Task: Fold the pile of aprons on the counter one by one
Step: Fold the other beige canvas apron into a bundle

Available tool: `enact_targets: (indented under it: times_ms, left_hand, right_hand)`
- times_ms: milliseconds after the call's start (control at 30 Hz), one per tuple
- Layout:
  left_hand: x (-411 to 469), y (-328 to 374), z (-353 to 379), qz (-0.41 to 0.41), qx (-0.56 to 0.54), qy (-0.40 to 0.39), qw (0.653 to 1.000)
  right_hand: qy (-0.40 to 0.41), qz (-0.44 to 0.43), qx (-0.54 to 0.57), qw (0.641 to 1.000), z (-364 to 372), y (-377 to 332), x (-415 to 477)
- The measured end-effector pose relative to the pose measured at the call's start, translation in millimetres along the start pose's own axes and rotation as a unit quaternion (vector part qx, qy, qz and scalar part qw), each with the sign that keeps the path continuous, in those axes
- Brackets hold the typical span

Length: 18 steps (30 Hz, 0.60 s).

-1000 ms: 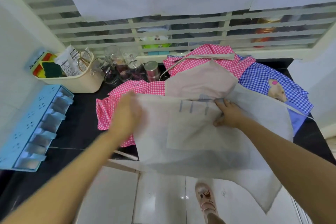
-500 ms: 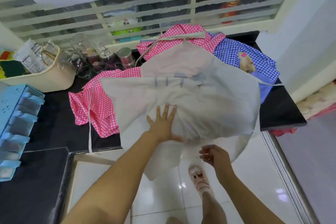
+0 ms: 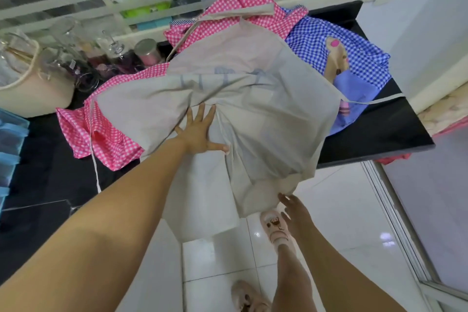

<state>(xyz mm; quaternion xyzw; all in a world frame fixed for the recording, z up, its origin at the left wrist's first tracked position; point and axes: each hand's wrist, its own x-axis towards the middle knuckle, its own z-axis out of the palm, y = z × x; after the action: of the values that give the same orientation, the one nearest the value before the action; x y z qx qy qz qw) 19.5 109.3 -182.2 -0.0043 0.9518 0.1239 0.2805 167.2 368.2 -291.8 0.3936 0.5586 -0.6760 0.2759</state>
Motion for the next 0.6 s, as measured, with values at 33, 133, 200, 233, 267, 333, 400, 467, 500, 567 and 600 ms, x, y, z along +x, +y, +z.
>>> enact_targets:
  times_ms: [33, 133, 200, 233, 267, 333, 400, 467, 500, 567, 600]
  left_hand:
    - [0.4, -1.1, -2.9, 0.001, -0.003, -0.002, 1.000]
    - [-2.1, 3.0, -7.0, -0.020, -0.005, 0.010, 1.000]
    - [-13.9, 11.3, -1.9, -0.025, -0.008, 0.091, 0.995]
    - [-27.2, 15.0, 4.5, -0.012, -0.058, 0.151, 0.987]
    - [-45.8, 18.5, 14.5, 0.007, -0.132, 0.209, 0.969]
    - [-90.8, 27.6, 42.0, 0.008, -0.274, 0.285, 0.919]
    - [-136.2, 37.7, 74.6, -0.032, -0.363, 0.301, 0.881]
    - [-174.5, 45.2, 109.9, -0.095, -0.450, 0.264, 0.848]
    - [-186.6, 47.2, 127.0, -0.135, -0.492, 0.235, 0.828]
    - [-206.2, 45.6, 155.8, -0.206, -0.563, 0.172, 0.782]
    - [-214.5, 44.0, 166.7, -0.242, -0.604, 0.134, 0.748]
  right_hand:
    - [0.001, -0.007, -0.021, 1.000, 0.5, -2.2, -1.3]
    - [0.022, -0.019, -0.075, 0.997, -6.8, 0.3, -5.0]
    - [0.024, -0.030, -0.092, 0.995, -9.5, -2.1, -15.6]
    - [0.034, -0.038, -0.110, 0.993, -9.0, -4.3, -26.4]
    - [0.046, -0.048, -0.125, 0.990, -10.0, -3.5, -34.3]
    - [0.058, -0.072, -0.126, 0.988, -14.5, -3.7, -50.6]
    - [0.051, -0.082, -0.097, 0.991, -17.7, -4.8, -69.4]
    - [0.034, -0.090, -0.053, 0.994, -17.9, -5.3, -94.3]
    - [0.016, -0.090, -0.033, 0.995, -17.2, -5.3, -105.3]
    - [-0.022, -0.097, 0.014, 0.995, -15.0, -1.7, -128.1]
    - [-0.046, -0.104, 0.036, 0.993, -13.3, -1.9, -142.6]
